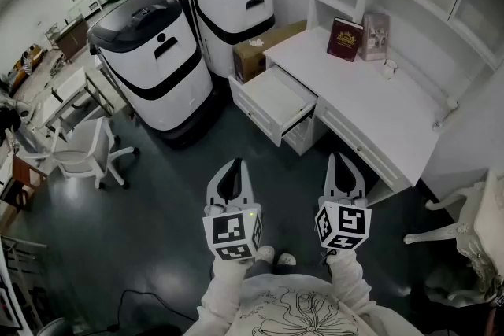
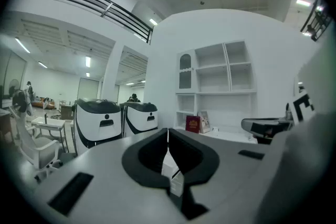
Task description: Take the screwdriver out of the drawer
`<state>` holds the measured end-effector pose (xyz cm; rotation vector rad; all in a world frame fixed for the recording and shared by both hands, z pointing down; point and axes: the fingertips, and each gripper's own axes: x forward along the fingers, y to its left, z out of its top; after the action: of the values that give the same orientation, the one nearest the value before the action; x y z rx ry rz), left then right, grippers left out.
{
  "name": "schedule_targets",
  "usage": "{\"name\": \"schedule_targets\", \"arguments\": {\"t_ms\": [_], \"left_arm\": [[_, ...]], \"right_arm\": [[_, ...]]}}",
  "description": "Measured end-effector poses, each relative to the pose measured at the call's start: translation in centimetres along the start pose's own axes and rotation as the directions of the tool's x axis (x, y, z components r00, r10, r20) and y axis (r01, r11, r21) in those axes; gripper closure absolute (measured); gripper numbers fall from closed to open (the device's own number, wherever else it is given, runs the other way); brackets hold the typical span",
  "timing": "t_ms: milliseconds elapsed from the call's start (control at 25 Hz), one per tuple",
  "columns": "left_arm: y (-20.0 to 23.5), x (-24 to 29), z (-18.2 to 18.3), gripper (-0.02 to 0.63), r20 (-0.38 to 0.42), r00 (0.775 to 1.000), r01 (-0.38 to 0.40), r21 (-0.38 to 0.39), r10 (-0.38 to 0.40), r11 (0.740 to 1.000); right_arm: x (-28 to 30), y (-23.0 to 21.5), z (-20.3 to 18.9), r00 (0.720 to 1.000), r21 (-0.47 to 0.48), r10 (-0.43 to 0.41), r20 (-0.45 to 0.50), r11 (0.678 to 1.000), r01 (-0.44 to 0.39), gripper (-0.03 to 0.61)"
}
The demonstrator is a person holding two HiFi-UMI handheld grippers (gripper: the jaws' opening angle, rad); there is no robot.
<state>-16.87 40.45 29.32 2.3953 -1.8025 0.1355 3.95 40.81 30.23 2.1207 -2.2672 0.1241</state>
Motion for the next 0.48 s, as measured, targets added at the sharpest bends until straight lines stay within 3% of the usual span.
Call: {"name": "schedule_targets", "arguments": {"t_ms": [480], "left_arm": [[-0.79,0.46,-0.26,0.603,-0.005,1.0,-0.004,0.01,0.004,1.0]], "right_arm": [[0.32,-0.8,-0.26,1.0,0.004,0.008,-0.004,1.0,-0.008,0.575]]}}
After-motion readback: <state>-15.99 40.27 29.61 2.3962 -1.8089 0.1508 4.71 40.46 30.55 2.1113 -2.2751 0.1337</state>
